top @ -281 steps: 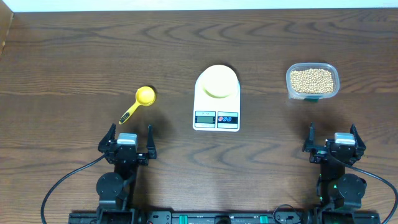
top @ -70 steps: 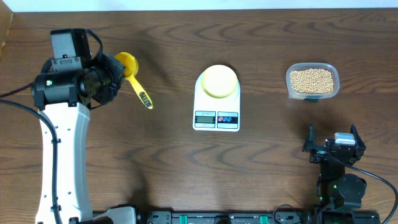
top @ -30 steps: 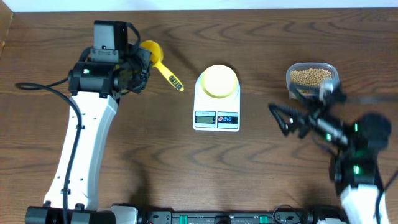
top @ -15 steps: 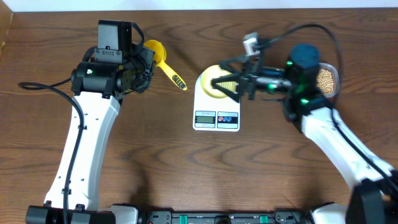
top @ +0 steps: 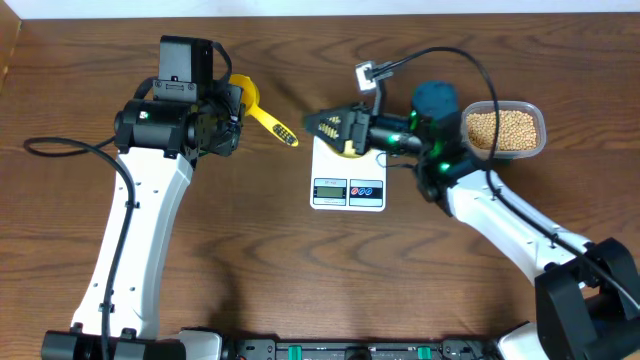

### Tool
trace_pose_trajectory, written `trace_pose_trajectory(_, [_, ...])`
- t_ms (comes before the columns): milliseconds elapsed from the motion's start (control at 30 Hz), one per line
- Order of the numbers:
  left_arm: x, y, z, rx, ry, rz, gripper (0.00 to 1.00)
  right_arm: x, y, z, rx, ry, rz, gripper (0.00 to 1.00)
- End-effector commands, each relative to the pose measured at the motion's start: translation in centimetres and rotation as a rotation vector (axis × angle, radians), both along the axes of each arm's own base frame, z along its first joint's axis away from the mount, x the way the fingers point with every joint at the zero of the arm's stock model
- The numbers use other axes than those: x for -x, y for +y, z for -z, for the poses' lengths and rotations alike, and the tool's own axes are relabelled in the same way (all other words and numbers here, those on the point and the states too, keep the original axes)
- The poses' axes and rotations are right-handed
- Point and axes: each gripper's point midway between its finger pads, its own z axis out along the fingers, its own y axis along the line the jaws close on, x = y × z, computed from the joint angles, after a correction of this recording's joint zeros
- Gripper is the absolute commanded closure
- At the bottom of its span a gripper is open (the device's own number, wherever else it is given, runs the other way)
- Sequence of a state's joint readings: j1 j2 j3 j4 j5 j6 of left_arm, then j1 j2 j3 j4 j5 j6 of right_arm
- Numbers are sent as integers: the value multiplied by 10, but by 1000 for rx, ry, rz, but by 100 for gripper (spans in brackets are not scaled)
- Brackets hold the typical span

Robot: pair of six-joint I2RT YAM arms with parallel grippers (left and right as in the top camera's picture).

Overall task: Scoop item into bowl and weigh 50g on scale
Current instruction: 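Reach the right gripper to the scoop handle beside the left gripper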

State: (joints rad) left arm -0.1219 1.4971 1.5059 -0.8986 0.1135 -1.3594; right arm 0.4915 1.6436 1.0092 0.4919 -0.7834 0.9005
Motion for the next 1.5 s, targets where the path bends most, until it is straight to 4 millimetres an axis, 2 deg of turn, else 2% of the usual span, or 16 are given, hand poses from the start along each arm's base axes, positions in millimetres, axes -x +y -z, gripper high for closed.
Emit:
trace_pose_trajectory(0, [0, 4, 0, 10, 7, -64, 93, -8, 13, -8, -41, 77, 93, 26])
trace_pose_trajectory(133, [0, 3, 0, 23, 11, -76, 93, -7, 23, -9, -49, 84, 133, 35])
trace_pose_trajectory(233, [4, -5, 2, 91, 40, -93, 93, -6, 27, -12, -57, 70, 144, 40])
trace_pose_trajectory(333, [9, -12, 3, 128, 64, -84, 92, -5, 28, -15, -64, 62, 144, 43])
trace_pose_trajectory(500, [16, -21, 7, 148, 99, -98, 93, -7, 27, -18, -83, 77, 159, 54])
trace_pose_trajectory(633, [18, -29, 7, 158, 104, -98, 92, -6, 28, -18, -87, 88, 154, 57])
trace_pose_trajectory(833, [18, -29, 7, 164, 106, -121, 92, -1, 34, -18, -87, 87, 139, 66])
trace_pose_trajectory(1000, [17, -29, 6, 173, 103, -132, 92, 3, 37, -18, -87, 87, 127, 72])
trace_pose_trajectory(1467, [16, -29, 6, 173, 102, -132, 92, 6, 39, -14, -76, 105, 119, 80])
